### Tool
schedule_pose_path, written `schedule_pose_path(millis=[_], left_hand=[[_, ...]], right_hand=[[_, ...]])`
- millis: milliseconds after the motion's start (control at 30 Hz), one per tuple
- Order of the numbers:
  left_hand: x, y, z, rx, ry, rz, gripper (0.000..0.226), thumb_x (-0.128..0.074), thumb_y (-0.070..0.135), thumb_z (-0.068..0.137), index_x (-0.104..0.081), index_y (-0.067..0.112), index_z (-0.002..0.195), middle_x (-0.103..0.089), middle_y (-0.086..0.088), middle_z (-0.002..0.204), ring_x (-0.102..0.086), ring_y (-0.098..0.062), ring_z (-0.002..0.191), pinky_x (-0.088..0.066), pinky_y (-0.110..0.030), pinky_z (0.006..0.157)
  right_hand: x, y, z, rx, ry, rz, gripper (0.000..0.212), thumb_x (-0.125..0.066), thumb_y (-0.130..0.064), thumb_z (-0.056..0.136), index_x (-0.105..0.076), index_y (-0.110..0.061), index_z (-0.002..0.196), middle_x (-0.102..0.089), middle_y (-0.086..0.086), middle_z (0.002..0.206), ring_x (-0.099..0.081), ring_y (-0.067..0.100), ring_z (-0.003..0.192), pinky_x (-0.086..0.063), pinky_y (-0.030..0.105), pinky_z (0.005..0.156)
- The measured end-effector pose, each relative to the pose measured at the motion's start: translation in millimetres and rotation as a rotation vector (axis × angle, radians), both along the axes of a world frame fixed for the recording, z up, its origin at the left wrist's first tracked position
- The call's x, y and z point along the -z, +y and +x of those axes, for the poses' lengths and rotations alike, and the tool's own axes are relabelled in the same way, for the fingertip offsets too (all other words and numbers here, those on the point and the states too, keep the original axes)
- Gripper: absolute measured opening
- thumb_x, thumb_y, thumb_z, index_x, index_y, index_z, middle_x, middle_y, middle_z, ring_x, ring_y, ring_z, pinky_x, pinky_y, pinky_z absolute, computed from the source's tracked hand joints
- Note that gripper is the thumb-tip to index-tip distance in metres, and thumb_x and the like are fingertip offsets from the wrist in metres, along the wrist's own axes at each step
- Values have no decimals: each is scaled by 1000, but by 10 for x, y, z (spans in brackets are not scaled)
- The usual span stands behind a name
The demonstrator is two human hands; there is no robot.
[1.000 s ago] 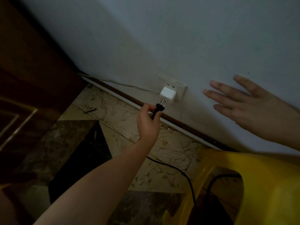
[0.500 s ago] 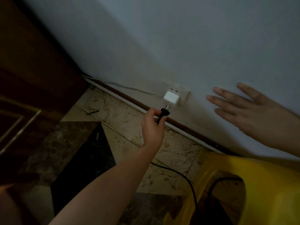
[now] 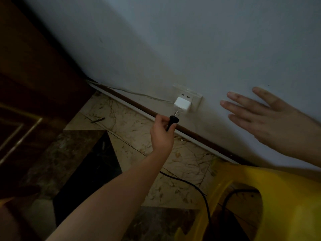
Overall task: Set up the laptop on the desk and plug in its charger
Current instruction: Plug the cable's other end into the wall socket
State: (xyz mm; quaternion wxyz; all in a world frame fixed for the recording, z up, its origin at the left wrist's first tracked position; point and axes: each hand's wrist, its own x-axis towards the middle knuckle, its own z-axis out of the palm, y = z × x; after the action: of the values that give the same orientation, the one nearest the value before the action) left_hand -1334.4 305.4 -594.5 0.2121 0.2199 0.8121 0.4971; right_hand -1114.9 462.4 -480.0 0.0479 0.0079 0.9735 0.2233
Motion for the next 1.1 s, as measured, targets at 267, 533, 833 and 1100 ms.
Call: schedule_pose_path(millis=[267,533,833,1100], left_hand=[[-34,-15,34,18,-22,72,17,-66,3,84,-56,14,90,-68,5,88,-65,4,81,-52,-8,68],[-122,-31,66,27,-26,98,29,-67,3,84,-52,29,82,-68,9,85,-68,-6,86,-55,-14,69],[-197,-3,108,-41,-59,80,28,-66,5,85,-52,29,80,-70,0,87,-69,-11,83,-55,-16,69],[-157,5,104,-25,-135,87,13,-66,3,84,-57,12,88,-73,-7,91,-70,-16,84,-57,-22,70]], right_hand=[[-16,-32,23,-11,69,6,61,-36,0,70,-55,0,129,-30,17,152,-23,41,141,1,53,118],[-32,-36,35,-20,63,125,64,-19,-4,77,-56,-4,129,-31,16,151,-24,38,140,-5,53,117],[-166,-147,-50,18,-204,261,74,-18,0,77,-17,-11,150,16,19,155,17,39,141,24,54,108],[-207,-130,-37,30,-60,107,67,-56,-6,59,-59,-6,126,-36,16,147,-28,35,138,-3,50,115]])
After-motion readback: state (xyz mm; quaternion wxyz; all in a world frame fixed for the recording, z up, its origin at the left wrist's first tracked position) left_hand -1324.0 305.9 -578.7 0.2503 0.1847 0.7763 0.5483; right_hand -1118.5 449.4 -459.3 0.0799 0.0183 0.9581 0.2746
